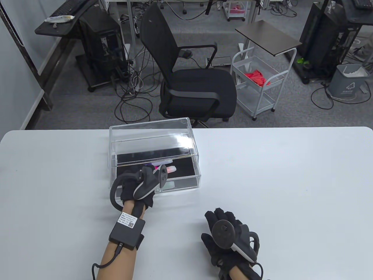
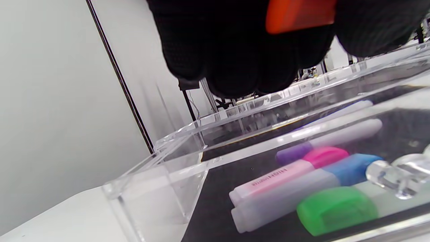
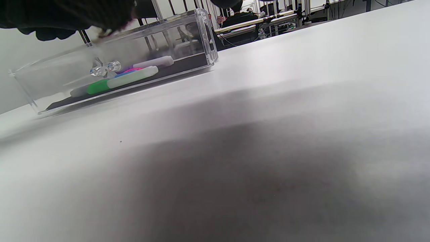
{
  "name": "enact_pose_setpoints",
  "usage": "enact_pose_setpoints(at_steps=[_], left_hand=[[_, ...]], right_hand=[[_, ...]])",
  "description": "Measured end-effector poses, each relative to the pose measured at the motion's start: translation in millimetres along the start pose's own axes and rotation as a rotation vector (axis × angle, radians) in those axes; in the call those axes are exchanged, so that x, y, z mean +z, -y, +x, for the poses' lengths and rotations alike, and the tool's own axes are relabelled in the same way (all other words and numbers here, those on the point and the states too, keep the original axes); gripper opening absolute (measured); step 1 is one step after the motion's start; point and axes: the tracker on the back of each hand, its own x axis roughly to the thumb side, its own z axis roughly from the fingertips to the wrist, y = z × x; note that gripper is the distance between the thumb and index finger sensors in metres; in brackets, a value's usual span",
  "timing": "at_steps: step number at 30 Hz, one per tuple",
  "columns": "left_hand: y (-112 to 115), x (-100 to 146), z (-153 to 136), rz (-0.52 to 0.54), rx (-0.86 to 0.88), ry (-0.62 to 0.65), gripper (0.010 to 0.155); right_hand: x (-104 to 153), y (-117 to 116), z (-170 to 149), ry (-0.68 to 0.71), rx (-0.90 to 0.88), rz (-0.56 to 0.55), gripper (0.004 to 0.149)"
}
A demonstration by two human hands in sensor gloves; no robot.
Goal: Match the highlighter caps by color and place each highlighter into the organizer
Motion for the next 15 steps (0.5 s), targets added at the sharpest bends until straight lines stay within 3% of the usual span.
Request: enact_pose_setpoints(at_steps=[7,11,15], left_hand=[[12,-15,-9,-0.038,0.072,-0.052,0.071],[5,0,-12,0.037,0.116,-0.02,0.072],[1,25,-15,0.131,0.324,-0.008,0.069]], right_hand=[[-1,1,-2,-0.004,-0.007,-0.002,0.073],[-1,1,-3,-0.013,0.0,0.007,0.073],[0,1,-1,-0.014,0.017,0.012,0.072]])
